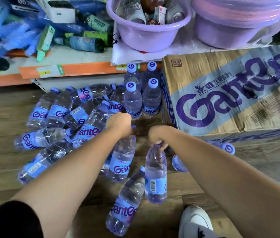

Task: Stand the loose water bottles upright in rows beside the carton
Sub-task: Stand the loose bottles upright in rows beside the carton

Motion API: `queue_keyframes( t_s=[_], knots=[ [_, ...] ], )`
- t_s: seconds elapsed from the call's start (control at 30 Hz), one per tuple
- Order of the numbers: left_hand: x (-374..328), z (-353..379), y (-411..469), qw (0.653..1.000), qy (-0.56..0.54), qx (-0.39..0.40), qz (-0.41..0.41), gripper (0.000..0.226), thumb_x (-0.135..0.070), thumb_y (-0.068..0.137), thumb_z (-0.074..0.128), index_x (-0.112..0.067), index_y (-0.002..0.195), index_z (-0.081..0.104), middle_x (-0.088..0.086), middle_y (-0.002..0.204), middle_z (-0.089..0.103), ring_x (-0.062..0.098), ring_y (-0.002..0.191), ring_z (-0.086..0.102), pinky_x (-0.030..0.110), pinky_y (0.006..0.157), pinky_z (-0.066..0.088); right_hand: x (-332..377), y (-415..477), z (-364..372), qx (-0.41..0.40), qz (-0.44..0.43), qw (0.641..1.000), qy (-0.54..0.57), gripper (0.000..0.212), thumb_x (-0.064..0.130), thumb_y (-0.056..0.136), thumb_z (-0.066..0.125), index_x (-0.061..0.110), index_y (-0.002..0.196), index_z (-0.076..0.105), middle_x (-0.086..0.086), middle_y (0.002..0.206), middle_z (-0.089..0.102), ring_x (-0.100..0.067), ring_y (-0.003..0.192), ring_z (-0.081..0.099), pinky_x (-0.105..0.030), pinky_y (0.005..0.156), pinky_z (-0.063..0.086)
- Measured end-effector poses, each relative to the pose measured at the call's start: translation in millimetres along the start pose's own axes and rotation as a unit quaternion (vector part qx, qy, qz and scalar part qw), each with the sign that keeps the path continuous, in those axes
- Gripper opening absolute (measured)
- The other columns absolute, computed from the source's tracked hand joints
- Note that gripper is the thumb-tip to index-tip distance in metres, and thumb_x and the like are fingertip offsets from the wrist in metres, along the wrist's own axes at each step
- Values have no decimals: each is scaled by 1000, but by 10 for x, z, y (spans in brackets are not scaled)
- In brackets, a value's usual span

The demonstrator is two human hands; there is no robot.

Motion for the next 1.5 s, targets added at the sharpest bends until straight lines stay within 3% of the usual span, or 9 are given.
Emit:
queue_keyframes(
  t_s=[0.1, 0.2, 0.33, 0.53, 0.7, 0.77, 0.93, 1.07, 1.5],
  knots=[
    [-22, -192, -88, 1000, -12, -7, 21, 32, -38, 74, 67, -10, 89, 66, 14, 102, 68, 35, 97, 63, 35, 72, 48, 46, -207, -315, -39, 6, 999, -38, 36, 14, 93, 53, 14, 57, 43, -2, 46, 54, -12, 41, 49, -19, 48, 44],
    [-78, -390, -140, 998, -46, -16, 51, 26, -32, 71, 72, -13, 87, 64, 14, 102, 67, 34, 98, 63, 34, 71, 48, 162, -335, -516, -110, -9, 988, -110, 44, 19, 93, 48, 13, 50, 43, 3, 18, 40, -12, 47, 43, -22, 46, 33],
    [-107, -595, -195, 992, -55, -70, 91, 45, -29, 75, 73, -12, 115, 61, 14, 117, 64, 32, 111, 57, 36, 88, 47, 171, -346, -707, -193, -15, 976, -104, 43, 19, 91, 48, 10, 51, 36, -2, 51, 43, -16, 47, 37, -24, 44, 27],
    [-125, -728, -110, 990, -46, -96, 88, 36, -29, 82, 67, -5, 109, 65, 19, 113, 65, 34, 107, 60, 35, 80, 46, 114, -339, -962, -289, -13, 957, -20, 41, 30, 93, 52, 10, 59, 40, -3, 52, 51, -21, 63, 51, -24, 47, 29],
    [-128, -677, -28, 993, -19, -88, 72, 39, -30, 85, 63, -3, 113, 59, 22, 116, 56, 39, 107, 56, 39, 82, 46, 82, -316, -971, -270, -37, 962, -25, 30, 18, 97, 48, 8, 123, 59, -10, 128, 57, -29, 119, 50, -32, 100, 38],
    [-114, -706, -20, 992, -39, -100, 66, 33, -23, 85, 61, -3, 110, 60, 23, 114, 58, 38, 106, 56, 39, 81, 46, 96, -333, -968, -263, -39, 964, -11, 30, 13, 95, 48, 7, 123, 60, -13, 127, 57, -27, 109, 48, -32, 101, 36],
    [-168, -699, -3, 993, -26, -81, 76, 33, -22, 87, 59, -3, 114, 59, 23, 118, 59, 38, 109, 57, 39, 83, 47, 44, -307, -969, -306, -26, 951, 26, 28, 4, 86, 51, 12, 61, 41, -18, 84, 48, -27, 84, 43, -23, 47, 29],
    [-226, -695, 68, 994, 17, -61, 88, 33, -25, 87, 60, -1, 110, 59, 24, 113, 60, 40, 103, 59, 42, 81, 50, 28, -380, -1000, -366, -13, 930, 31, 39, 33, 93, 56, -2, 110, 58, -17, 114, 62, -31, 105, 60, -31, 73, 45],
    [-233, -669, 113, 987, 43, -79, 137, 31, -21, 87, 59, -4, 112, 59, 18, 115, 52, 38, 104, 56, 48, 88, 50, -49, -247, -1036, -360, 15, 929, 87, 46, 32, 89, 61, 0, 121, 50, -16, 117, 61, -30, 104, 62, -29, 70, 41]
  ],
)
Point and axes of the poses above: each hand's wrist, its own y-axis towards the middle knuckle, its own z-axis out of the palm, x = y × z, the point moved 6 cm from there along y, towards the middle knuckle
